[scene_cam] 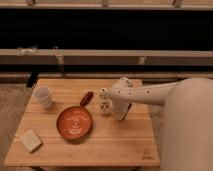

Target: Push the eraser across the table

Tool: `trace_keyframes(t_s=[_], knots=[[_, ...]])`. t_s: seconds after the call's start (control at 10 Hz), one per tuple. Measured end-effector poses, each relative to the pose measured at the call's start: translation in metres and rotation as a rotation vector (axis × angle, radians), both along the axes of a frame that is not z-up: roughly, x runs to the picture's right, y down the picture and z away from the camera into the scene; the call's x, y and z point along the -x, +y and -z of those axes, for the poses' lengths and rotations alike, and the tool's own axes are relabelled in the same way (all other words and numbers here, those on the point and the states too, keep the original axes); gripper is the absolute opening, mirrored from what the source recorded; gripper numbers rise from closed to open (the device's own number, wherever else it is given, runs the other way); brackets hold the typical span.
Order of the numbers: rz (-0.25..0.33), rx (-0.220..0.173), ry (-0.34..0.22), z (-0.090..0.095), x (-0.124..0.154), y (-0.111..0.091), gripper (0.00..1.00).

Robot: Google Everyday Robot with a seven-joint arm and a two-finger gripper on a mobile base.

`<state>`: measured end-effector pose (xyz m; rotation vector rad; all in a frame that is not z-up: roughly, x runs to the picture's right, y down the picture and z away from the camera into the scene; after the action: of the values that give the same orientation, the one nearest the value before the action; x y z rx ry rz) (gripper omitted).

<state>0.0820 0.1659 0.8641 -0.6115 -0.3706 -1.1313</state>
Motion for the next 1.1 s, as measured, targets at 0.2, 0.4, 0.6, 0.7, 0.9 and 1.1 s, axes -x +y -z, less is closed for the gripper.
trace_keyframes(t_s=[0.2,0.4,0.6,0.7,0.9,1.1], knots=[[-0.007,-0.004,0.004,-0.005,-0.003,-0.005,0.00],[-0.014,-0.010,0.008,-0.010,-0.006,-0.012,0.00],[-0.022,-0.016,0.011,-0.015,-0.011,-0.019,0.00],[-0.029,-0.021,0.009,-0.018,-0.013,-0.024,0.00],[-0.038,-0.025,0.008,-0.021,-0.016,-0.032,0.00],[-0.047,-0.026,0.011,-0.029,-0.021,-0.040,0.00]])
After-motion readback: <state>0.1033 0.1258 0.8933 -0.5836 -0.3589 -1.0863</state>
